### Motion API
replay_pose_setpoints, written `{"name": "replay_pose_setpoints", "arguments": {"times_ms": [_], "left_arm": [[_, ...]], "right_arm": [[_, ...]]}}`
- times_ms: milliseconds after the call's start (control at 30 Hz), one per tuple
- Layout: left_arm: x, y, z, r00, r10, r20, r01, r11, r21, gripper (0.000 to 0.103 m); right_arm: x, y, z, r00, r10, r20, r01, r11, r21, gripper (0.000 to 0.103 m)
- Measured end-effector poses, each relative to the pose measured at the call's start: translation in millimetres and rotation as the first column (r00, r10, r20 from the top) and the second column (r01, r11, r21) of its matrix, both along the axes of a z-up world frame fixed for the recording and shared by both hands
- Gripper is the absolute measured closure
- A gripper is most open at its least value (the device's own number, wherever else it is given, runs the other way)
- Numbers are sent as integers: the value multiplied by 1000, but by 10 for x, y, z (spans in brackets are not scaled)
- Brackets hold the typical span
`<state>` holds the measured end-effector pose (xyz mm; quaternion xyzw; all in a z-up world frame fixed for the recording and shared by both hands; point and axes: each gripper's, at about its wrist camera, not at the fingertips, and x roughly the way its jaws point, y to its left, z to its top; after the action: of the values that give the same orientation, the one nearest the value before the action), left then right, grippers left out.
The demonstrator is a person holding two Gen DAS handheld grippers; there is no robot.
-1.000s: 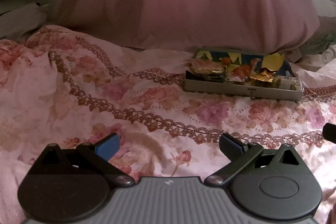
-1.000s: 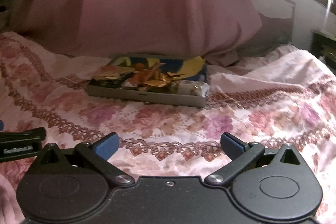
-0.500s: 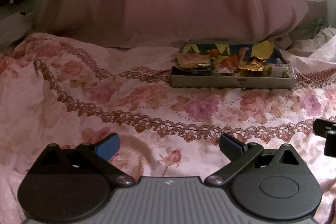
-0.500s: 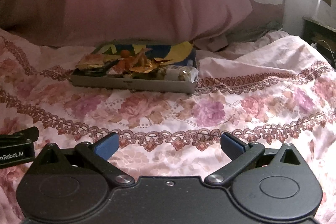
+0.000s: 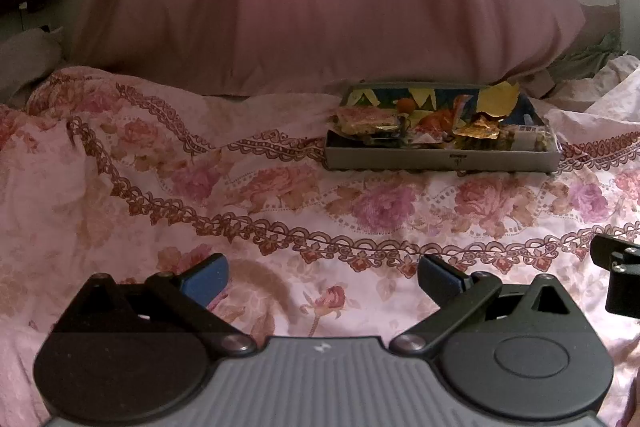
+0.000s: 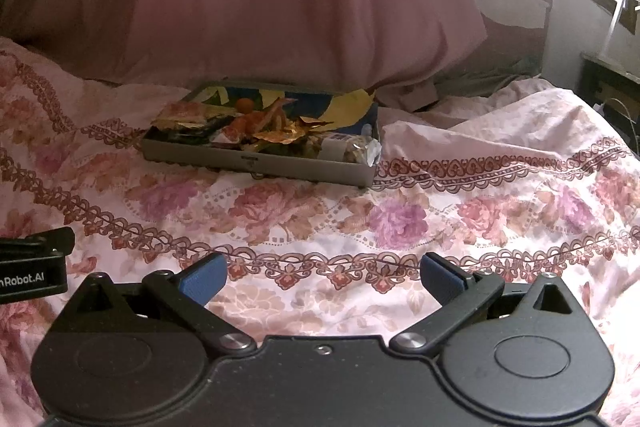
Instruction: Organize snacks
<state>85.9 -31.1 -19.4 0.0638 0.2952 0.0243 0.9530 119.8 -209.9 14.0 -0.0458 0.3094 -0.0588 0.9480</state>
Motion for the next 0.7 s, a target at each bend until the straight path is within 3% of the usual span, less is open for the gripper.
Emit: {"name": "replay_pose_setpoints", "arguments": {"times_ms": [700], "left_arm": [[-14,18,0,1000,5,-1,-5,1000,-8,0]], "right_arm": [[13,-46,-14,1000,-20,-12,20,1000,17,1]]}}
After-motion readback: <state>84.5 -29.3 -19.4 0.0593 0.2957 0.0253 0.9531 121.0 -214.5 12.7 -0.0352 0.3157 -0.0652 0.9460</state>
